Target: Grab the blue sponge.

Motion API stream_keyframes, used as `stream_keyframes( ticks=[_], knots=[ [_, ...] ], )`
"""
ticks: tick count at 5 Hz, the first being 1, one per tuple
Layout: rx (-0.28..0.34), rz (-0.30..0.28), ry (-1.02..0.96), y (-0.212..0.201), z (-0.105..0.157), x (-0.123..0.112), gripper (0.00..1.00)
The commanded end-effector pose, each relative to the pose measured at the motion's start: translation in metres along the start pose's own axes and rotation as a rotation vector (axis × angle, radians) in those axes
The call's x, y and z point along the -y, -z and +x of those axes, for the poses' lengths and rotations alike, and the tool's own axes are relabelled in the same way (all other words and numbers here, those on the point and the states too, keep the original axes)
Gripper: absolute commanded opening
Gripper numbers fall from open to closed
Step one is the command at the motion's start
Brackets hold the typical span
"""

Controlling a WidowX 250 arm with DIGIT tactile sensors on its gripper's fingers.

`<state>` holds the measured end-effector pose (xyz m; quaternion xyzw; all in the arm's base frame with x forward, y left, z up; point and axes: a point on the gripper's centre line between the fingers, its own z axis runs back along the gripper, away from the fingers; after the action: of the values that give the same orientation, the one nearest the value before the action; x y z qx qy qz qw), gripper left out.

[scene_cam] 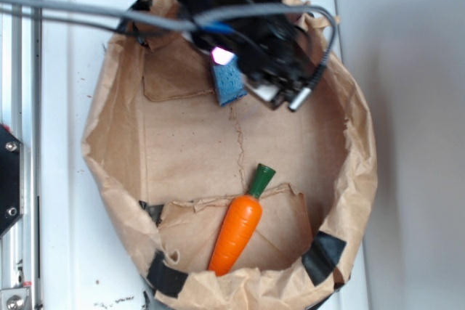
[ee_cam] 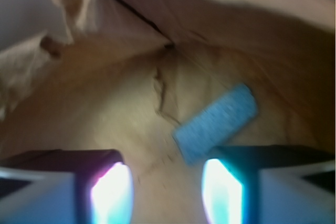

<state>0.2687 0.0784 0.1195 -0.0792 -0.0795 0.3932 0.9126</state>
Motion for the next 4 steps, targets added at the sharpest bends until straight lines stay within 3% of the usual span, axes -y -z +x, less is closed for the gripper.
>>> stream_keyframes(
  ticks=[1,2,3,4],
  knots=[
    [0.025,0.038,-0.133,-0.021,0.002,-0.035,1.0],
    [0.047,0.076,-0.175,-0.011,0.001,-0.039,1.0],
    [0.13,0.079,-0.256,-0.001,0.002,-0.035,1.0],
    [0.13,0.079,-0.256,-0.001,0.002,-0.035,1.0]
  ],
)
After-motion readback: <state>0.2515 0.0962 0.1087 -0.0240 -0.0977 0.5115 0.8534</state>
